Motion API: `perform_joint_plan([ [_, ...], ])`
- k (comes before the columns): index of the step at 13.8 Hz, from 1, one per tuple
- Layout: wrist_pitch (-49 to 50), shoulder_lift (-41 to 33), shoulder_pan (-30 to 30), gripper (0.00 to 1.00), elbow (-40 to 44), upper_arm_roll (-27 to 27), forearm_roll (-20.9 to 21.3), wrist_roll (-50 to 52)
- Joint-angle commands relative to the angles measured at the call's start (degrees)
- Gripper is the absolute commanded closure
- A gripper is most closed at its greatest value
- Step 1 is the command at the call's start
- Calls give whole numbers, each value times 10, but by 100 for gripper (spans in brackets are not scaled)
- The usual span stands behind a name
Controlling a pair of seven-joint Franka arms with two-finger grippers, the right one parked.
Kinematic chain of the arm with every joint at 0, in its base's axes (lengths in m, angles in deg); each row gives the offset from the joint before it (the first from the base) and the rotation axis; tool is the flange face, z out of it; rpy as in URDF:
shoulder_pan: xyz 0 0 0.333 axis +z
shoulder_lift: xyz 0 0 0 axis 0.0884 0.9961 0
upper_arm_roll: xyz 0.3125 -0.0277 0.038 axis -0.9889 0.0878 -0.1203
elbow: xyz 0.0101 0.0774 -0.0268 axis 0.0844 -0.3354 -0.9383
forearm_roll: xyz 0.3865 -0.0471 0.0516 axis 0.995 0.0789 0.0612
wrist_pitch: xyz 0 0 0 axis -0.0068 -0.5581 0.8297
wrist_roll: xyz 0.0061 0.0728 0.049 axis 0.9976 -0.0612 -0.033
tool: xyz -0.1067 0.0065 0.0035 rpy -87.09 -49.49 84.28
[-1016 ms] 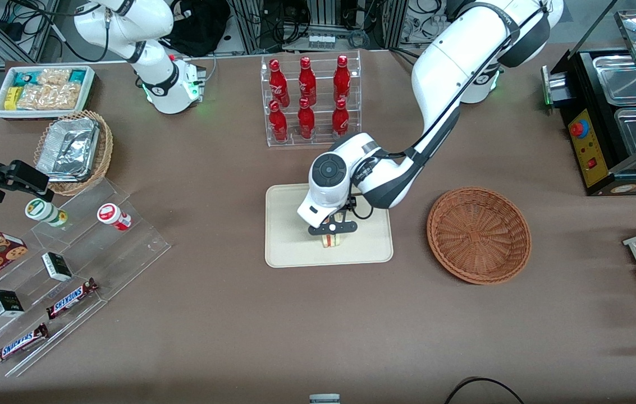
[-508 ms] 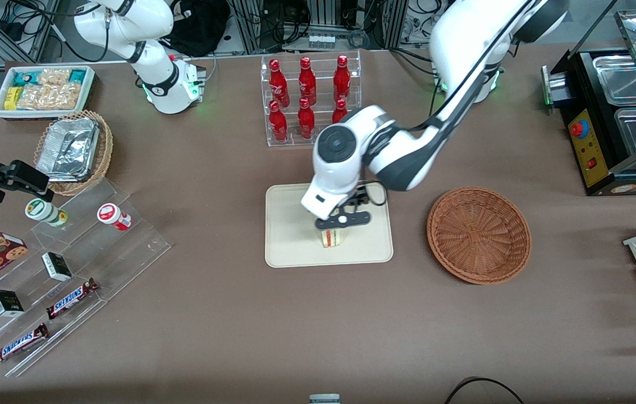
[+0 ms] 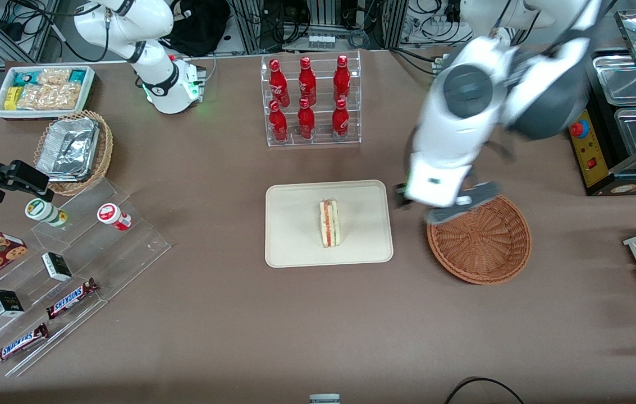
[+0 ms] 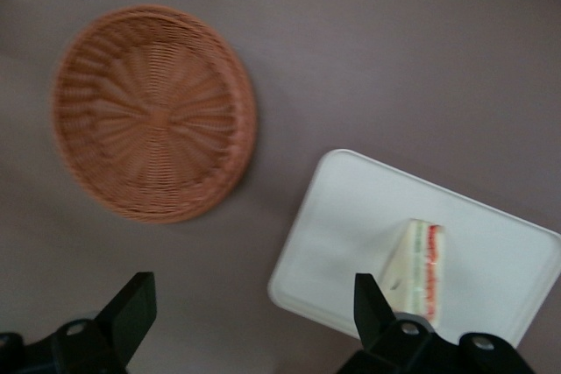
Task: Place sandwich from basket to tray
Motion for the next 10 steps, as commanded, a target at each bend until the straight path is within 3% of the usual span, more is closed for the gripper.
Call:
perform_joint_plan([
  [1,74,-59,55,0,-21,2,-18,-87],
  [4,143,-119,115,0,-28,2,-22,-207],
  [7,199,-170,183,0,-36,2,-55,-332],
  [10,242,-204,216,0,-44,-9,-60,-436],
])
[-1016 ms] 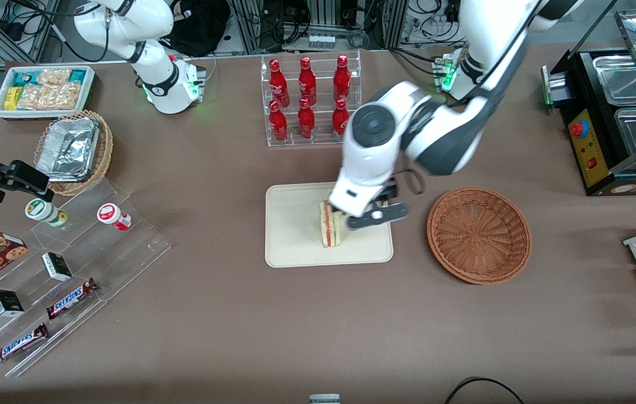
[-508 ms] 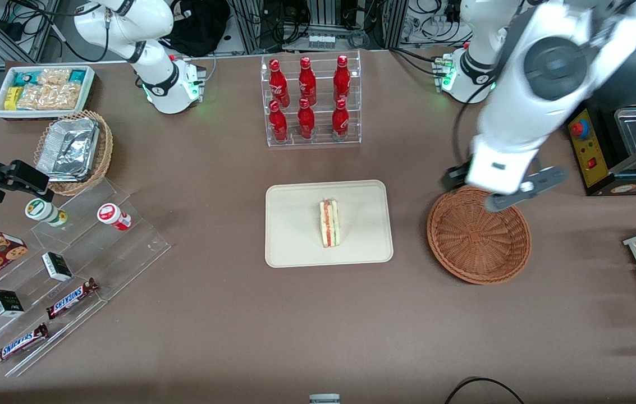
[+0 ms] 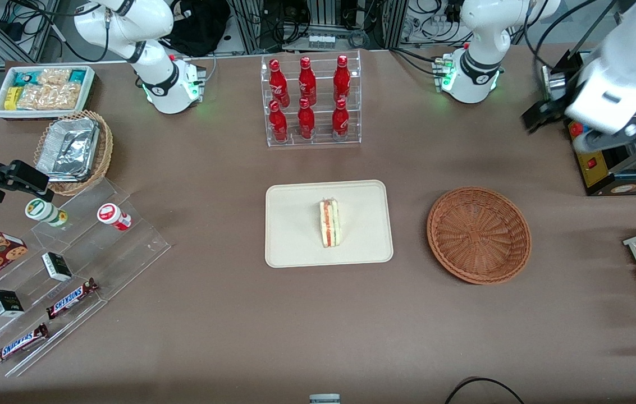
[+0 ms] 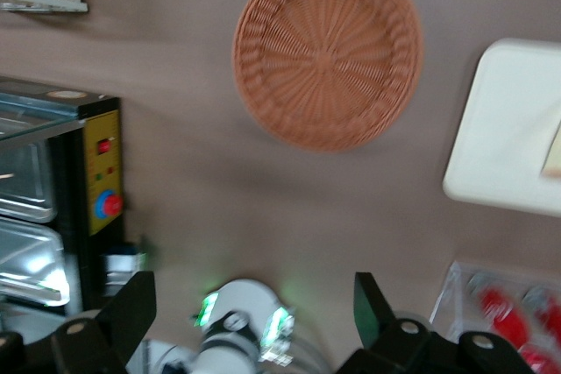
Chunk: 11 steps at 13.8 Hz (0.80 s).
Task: Place sandwich from basket to tray
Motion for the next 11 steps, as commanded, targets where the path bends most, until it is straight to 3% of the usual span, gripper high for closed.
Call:
perform_joint_plan([
  [1,13,-45,13,0,-33,-24,-13,-75],
  [5,16,-56,-55,0,-37,-149,-13,-155],
  [11,-30,3,-86,0,19,-146,-1,-147],
])
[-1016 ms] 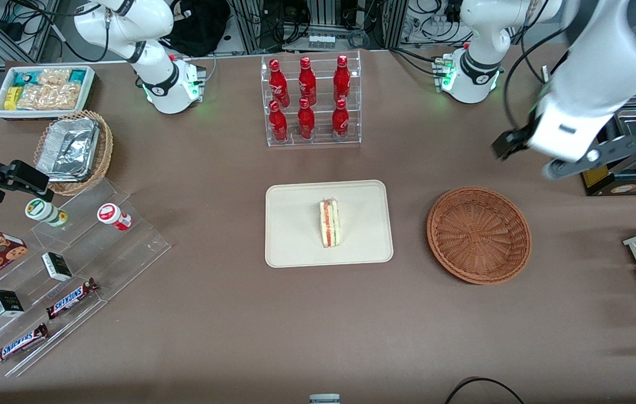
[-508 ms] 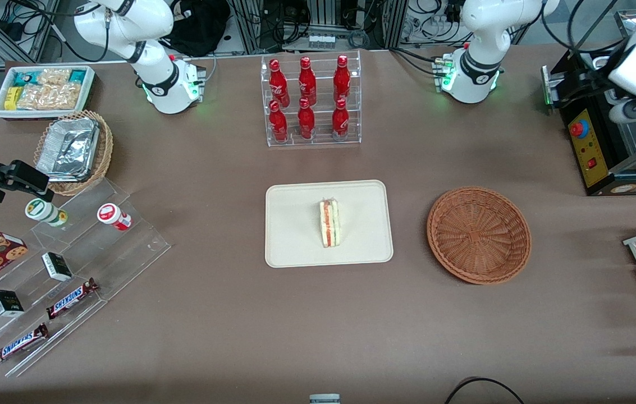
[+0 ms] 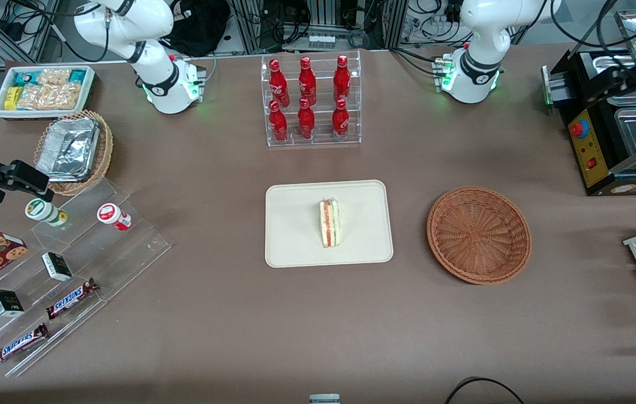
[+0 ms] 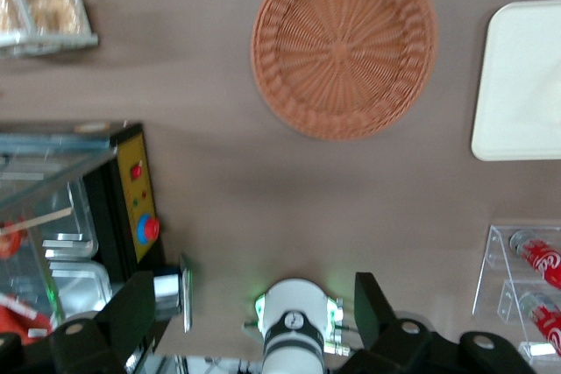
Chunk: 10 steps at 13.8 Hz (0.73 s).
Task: Place sandwich from basket to tray
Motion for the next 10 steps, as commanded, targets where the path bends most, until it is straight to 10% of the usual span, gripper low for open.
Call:
perform_joint_plan([
  [1,-9,20,-12,0,25,-1,8,10],
  [10,-54,44,-7,0,24,-5,-10,19],
])
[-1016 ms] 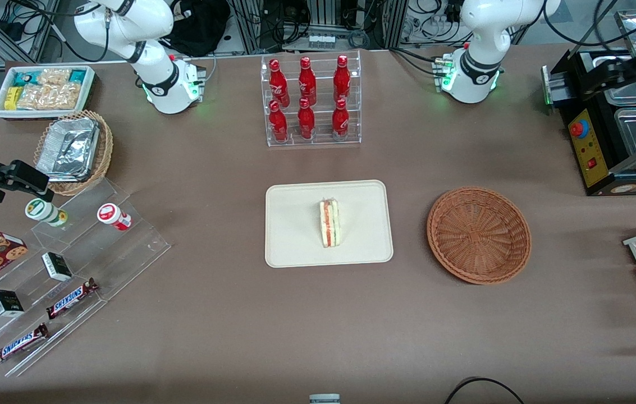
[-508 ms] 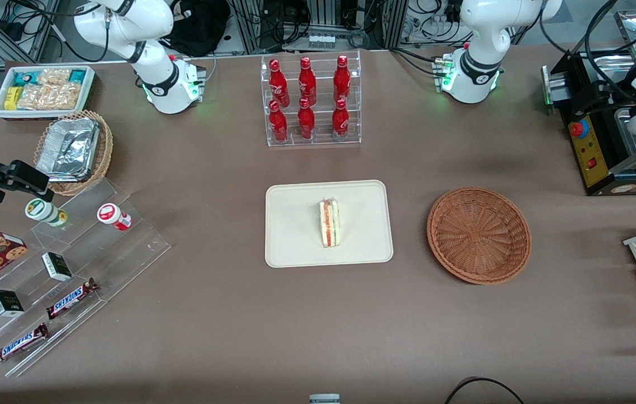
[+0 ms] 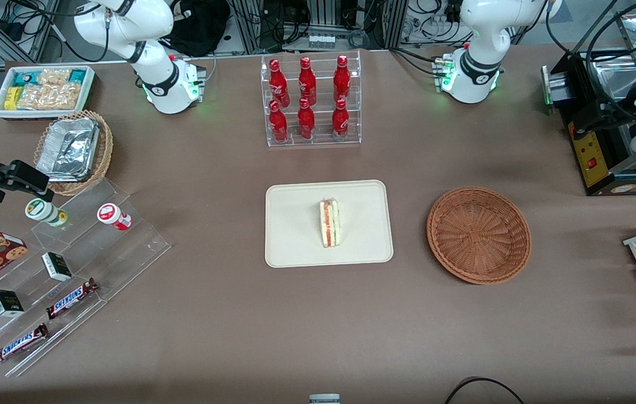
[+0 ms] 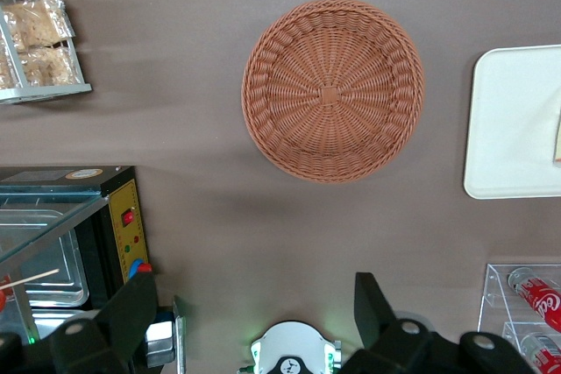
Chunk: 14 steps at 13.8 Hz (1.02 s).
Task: Place sandwich from basket to tray
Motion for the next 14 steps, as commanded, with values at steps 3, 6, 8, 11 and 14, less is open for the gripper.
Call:
perform_joint_plan([
  [3,7,0,-4,0,14,-2,-13,27],
  [6,28,-14,-2,0,12,-2,-34,28],
  [8,23,-15,-2,0,16,-2,-27,28],
  [11,7,-15,1,0,18,-6,-25,28],
  [14,8,-15,0,0,18,-20,-28,28],
])
